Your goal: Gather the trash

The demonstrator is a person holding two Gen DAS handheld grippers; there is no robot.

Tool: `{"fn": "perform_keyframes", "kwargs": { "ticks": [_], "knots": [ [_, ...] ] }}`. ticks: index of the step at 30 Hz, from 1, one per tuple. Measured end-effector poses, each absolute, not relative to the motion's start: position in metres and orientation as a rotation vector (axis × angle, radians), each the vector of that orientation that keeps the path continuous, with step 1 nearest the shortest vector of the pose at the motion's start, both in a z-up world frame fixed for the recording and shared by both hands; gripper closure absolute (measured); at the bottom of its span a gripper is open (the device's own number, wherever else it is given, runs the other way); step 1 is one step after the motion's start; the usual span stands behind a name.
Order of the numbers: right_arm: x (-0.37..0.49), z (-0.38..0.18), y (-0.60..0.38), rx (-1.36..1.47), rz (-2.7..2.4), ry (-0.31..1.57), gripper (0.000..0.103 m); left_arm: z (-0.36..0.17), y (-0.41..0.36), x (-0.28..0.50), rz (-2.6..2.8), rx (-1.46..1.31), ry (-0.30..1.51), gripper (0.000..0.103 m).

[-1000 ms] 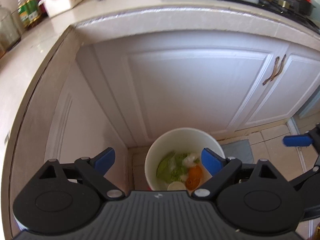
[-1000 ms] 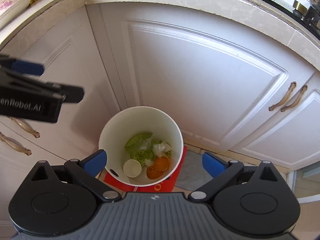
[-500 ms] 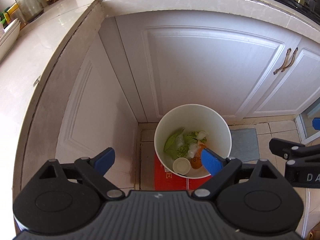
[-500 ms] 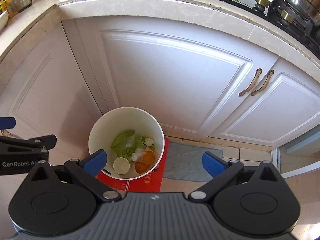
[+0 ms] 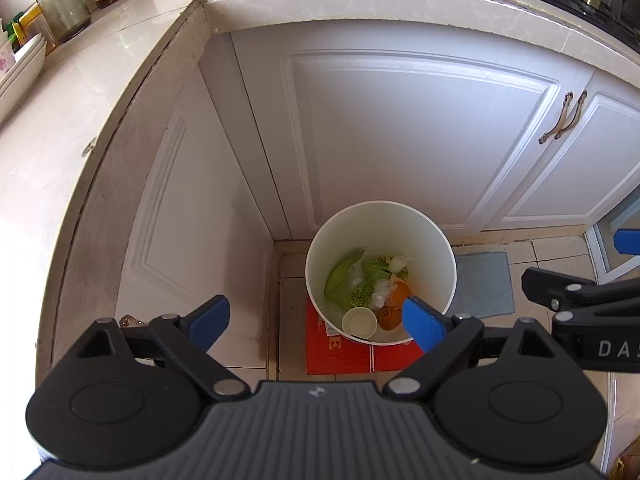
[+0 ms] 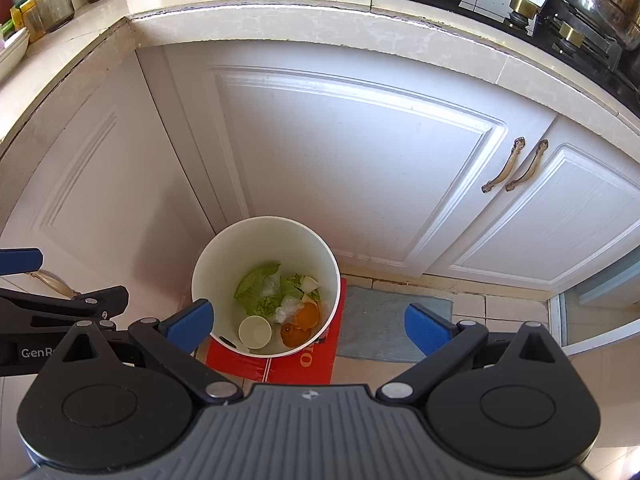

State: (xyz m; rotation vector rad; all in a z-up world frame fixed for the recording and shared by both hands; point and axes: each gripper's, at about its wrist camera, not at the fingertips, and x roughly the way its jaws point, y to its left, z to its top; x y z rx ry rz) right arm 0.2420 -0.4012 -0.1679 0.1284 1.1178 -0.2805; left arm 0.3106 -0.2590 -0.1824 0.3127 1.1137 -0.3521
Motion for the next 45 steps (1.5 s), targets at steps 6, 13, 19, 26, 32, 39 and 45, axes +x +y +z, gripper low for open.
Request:
{"fn": "perform_keyframes", "kwargs": {
  "ticks": [6,13,19,26,32,39,45],
  "knots": [
    [0.2421,-0.1675,-0.3996,0.127,-0.278,1.117,0.000,-0.1806,-0.2567,0.3102,-0.348,0.315,1.114,0.010],
    [0.2420,-0.1659,-0.3985,0.126,-0.278,1.112,0.000,-0.1790,-0.2539,0.3111,-0.350,0.310,1.117,0.010],
    [0.2426,-0.1645,-0.3978,0.125,-0.278,1.110,0.000,-0.1788,-0.2525,0.3107,-0.352,0.306,1.119,0.010],
    [0.2431,-0.1643,-0.3969,0.123,-0.278,1.109,0.000,-0.1790,-0.2509,0.3112,-0.353,0.305,1.120,0.010],
    [0.2434,-0.1628,-0.3973,0.120,-0.279,1.106,0.000,-0.1789,-0.2514,0.3110,-0.352,0.304,1.119,0.010],
    [0.2427,-0.1620,-0.3982,0.119,-0.279,1.104,0.000,-0.1779,-0.2523,0.3109,-0.349,0.306,1.119,0.010],
    [0.2429,-0.1604,-0.3994,0.119,-0.277,1.100,0.000,-0.1763,-0.2530,0.3095,-0.348,0.307,1.115,0.010]
  ]
}}
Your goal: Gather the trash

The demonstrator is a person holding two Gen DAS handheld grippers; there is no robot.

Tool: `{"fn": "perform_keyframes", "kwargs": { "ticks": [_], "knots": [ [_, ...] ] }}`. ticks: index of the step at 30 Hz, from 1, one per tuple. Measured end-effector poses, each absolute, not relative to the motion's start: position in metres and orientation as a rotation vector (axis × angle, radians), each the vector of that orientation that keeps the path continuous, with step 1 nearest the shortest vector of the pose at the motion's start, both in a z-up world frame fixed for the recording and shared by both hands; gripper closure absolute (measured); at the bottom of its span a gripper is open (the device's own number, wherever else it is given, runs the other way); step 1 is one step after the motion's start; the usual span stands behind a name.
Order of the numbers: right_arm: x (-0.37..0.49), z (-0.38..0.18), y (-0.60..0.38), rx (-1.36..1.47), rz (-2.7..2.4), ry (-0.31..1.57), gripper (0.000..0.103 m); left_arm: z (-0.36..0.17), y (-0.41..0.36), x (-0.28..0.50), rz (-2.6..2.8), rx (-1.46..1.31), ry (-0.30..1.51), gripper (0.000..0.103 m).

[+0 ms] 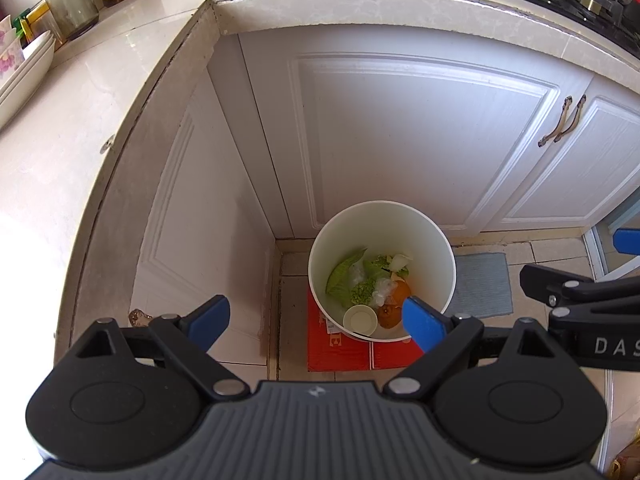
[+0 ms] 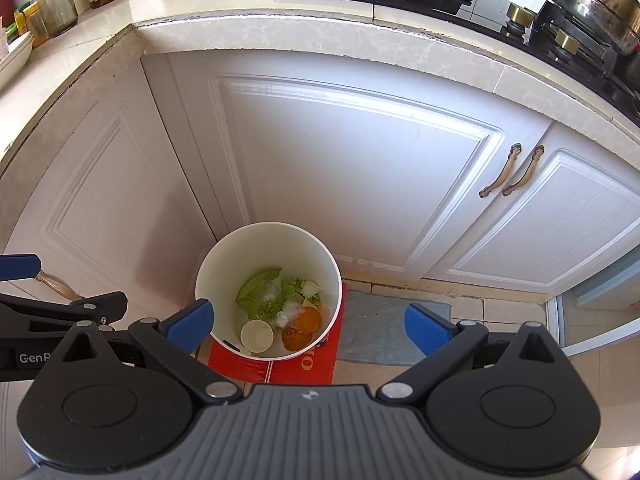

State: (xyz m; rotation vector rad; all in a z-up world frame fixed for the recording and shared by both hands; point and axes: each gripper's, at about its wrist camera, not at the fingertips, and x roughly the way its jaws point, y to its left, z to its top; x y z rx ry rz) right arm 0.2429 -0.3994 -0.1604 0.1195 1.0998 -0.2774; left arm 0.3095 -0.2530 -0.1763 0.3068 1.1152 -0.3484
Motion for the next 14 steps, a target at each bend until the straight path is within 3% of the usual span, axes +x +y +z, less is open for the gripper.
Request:
{"fn": "perform_keyframes", "kwargs": {
  "ticks": [14],
  "knots": [
    [0.2408,-0.1590,-0.4006,0.118,-0.276,1.095,0.000,-0.1749,-0.2537,0.3082,-0.351,0.314,1.109,0.010]
  ]
}}
